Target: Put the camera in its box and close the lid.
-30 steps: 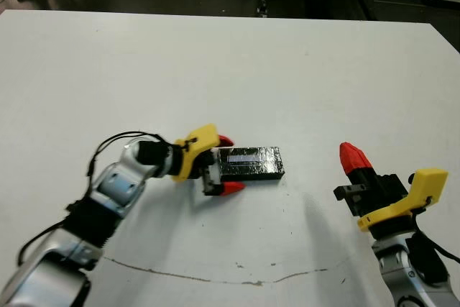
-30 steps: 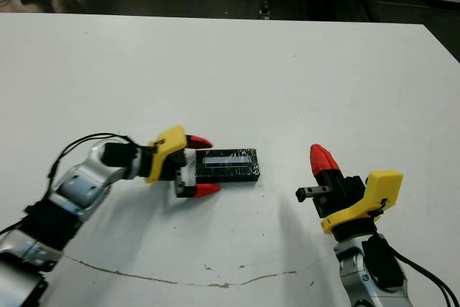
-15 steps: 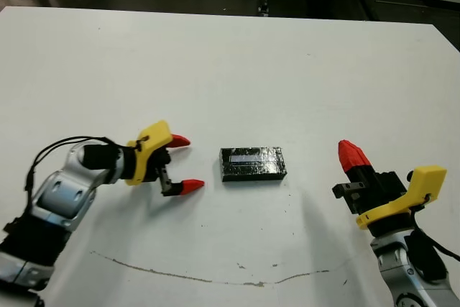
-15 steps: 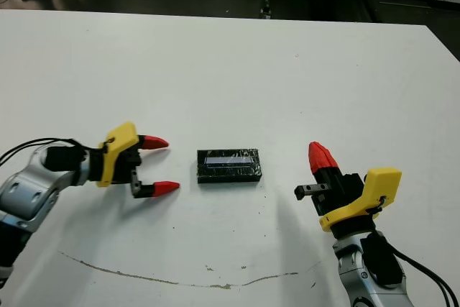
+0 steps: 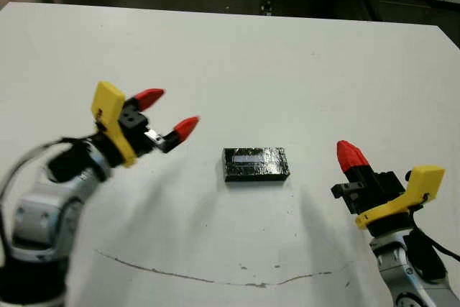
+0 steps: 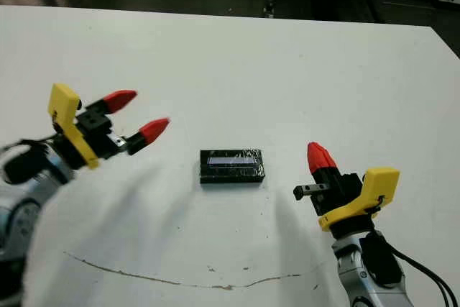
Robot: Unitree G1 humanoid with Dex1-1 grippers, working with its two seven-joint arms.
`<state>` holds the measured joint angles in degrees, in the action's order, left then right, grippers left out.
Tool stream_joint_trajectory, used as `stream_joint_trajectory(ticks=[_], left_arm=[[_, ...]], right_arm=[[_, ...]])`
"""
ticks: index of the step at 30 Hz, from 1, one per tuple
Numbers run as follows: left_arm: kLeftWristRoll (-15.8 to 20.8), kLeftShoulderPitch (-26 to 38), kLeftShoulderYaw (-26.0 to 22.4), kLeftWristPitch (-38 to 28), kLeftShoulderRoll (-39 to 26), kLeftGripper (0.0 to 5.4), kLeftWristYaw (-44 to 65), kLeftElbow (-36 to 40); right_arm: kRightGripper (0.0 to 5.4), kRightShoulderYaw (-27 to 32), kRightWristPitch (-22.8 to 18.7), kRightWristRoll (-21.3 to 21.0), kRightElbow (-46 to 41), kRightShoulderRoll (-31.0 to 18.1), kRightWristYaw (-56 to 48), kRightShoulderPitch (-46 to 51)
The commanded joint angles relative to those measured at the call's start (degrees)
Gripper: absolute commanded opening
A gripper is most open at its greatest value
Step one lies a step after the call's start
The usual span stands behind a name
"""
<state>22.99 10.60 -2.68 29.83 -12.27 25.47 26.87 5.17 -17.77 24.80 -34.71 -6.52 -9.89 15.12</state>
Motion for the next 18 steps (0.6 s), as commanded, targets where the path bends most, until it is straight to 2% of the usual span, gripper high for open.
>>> stream_joint_trajectory(ticks=[1, 6, 10, 18], left_arm=[[-0.8, -1.0, 3.4, -0.8, 3.5, 3.65, -4.3, 2.9], [-1.4, -2.0, 8.3, -1.5, 8.0, 2.92, -8.4, 2.1], [-3.5, -2.9, 12.7, -2.0, 8.2, 2.37, -8.7, 0.6], [-6.9, -3.6, 18.1, -4.3, 10.6, 1.25, -9.8, -6.7]], right_arm=[[0.0, 0.2, 0.0, -0.6, 0.2, -0.2, 0.5, 0.4], [0.0, 0.2, 0.1, -0.6, 0.3, 0.1, 0.4, 0.6], [0.0, 0.4, 0.0, -0.4, 0.2, 0.0, 0.3, 0.7], [0.0, 0.3, 0.1, -0.3, 0.5, 0.1, 0.1, 0.7]])
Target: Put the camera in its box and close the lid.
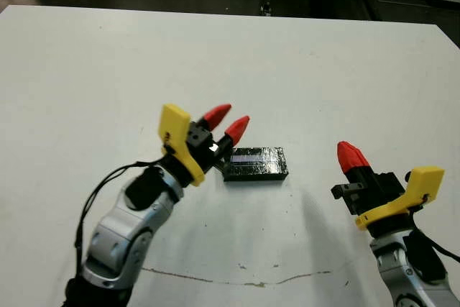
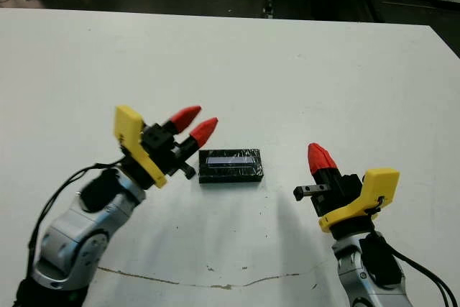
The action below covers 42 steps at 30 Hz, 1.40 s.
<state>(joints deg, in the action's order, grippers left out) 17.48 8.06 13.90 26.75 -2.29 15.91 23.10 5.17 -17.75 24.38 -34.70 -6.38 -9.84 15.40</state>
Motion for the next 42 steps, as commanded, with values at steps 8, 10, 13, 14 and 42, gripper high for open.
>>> stream_joint_trajectory(ticks=[8, 10, 13, 14, 42], left_arm=[[-4.5, -2.1, 4.8, -0.1, 0.6, 0.04, -0.7, -8.1], [-4.8, -2.0, 5.3, 3.2, 0.0, 0.02, -0.9, -8.4], [-4.6, -1.9, 5.2, 8.1, -0.1, 0.02, -1.2, -8.7], [-4.5, -1.7, 5.2, 9.3, -0.2, 0.02, -1.0, -9.0], [2.4, -1.2, -8.7, 13.2, -6.0, 0.02, 4.2, -3.8]], right_arm=[[0.0, 0.0, 0.4, -0.3, 0.5, 0.0, 0.1, 0.5], [0.0, -0.1, 0.5, -0.5, 0.5, 0.1, 0.2, 0.6], [0.0, -0.1, 0.3, -0.4, 0.4, 0.2, 0.3, 0.6], [0.0, -0.2, 0.4, -0.4, 0.4, 0.2, 0.2, 0.6], [0.0, -0.7, 3.1, -3.3, 9.1, 0.5, 0.0, -6.2]])
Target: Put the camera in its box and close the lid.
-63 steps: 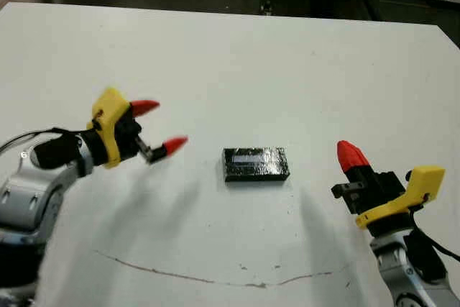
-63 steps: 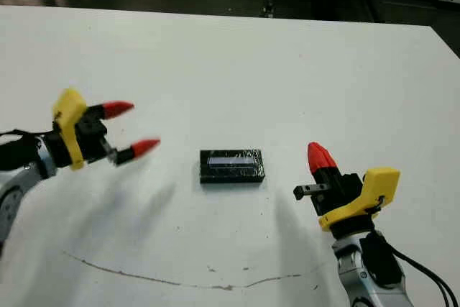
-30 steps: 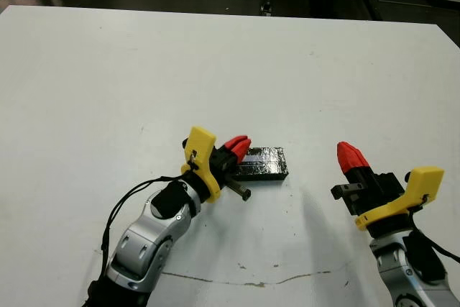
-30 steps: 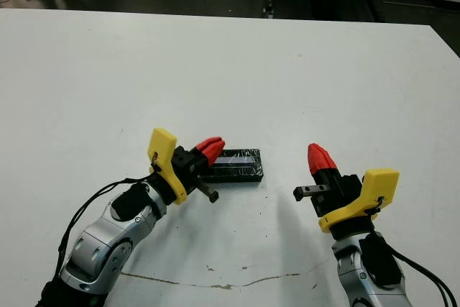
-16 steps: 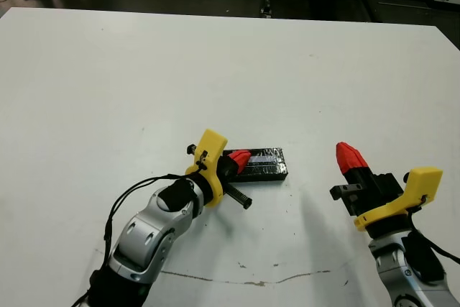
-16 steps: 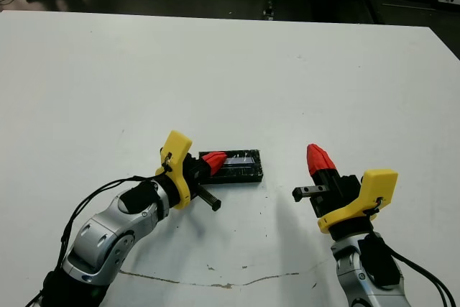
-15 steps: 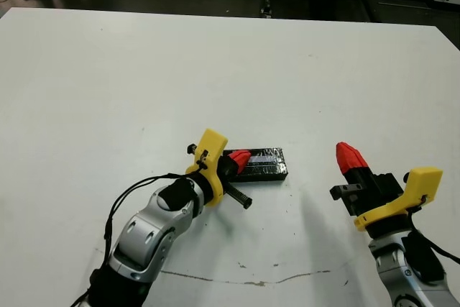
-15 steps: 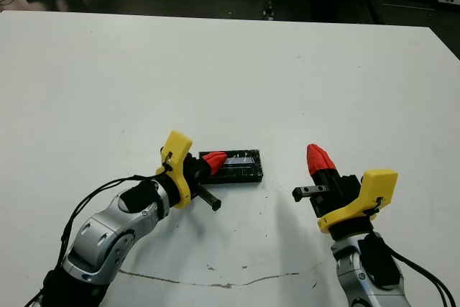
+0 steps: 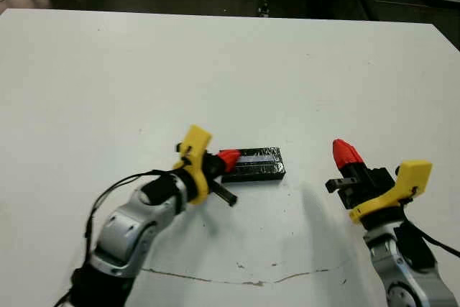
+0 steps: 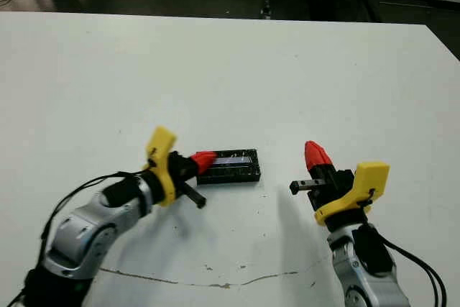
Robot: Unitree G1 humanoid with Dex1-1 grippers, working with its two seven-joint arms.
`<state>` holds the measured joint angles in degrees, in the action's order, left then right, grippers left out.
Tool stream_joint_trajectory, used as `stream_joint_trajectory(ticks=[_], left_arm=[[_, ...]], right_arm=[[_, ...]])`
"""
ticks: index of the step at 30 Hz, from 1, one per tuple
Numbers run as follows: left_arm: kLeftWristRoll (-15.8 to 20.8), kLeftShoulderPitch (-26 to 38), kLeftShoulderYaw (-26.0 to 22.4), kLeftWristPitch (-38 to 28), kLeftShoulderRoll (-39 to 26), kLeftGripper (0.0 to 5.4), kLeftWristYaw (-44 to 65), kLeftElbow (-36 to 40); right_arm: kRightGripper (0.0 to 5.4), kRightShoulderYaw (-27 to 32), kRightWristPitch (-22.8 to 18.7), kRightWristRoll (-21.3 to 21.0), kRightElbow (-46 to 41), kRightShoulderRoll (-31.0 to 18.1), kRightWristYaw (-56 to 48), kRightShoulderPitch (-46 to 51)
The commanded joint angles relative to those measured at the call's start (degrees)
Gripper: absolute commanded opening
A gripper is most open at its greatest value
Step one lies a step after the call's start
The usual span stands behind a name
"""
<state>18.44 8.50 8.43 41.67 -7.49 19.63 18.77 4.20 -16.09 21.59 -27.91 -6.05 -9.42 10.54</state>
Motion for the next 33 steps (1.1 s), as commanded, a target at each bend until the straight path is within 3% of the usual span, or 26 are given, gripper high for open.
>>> stream_joint_trajectory(ticks=[1, 7, 9, 12, 17, 20, 27, 33], left_arm=[[2.1, -2.4, -4.8, -2.7, -0.7, 0.02, 0.5, 0.5], [5.8, -6.0, -12.3, -11.4, 1.1, 0.02, 0.6, -0.5], [5.3, -6.9, -13.8, -17.0, 2.2, 0.02, 0.1, -0.9], [3.3, -7.5, -15.7, -26.9, 3.4, 0.02, -0.7, -2.4], [-4.7, -6.6, -17.0, -46.0, 4.7, 0.02, -4.7, -8.3], [-6.7, -6.0, -17.1, -54.2, 5.5, 0.02, -5.9, -12.1], [-7.5, -6.0, -16.6, -60.6, 7.4, 0.02, -8.7, -16.8], [-7.2, -7.1, -16.0, -60.2, 8.4, 0.02, -10.4, -16.7]], right_arm=[[0.0, 0.4, 1.6, -0.4, 3.2, 0.2, -0.6, -2.0], [0.0, 1.3, 3.1, -0.7, 7.7, 0.0, -1.4, -5.0], [0.0, 1.5, 3.5, -0.6, 8.9, -0.2, -1.9, -5.8], [0.0, 1.9, 3.8, -0.6, 10.4, -0.3, -2.2, -7.0], [0.0, 2.4, 3.4, -0.4, 11.4, -0.3, -2.0, -8.5], [0.0, 2.3, 3.3, -0.3, 11.4, -0.1, -1.9, -8.8], [0.0, 2.1, 2.6, 0.3, 10.6, 0.4, -1.6, -8.1], [0.0, 2.1, 3.1, 0.1, 9.0, 0.3, -1.7, -6.6]])
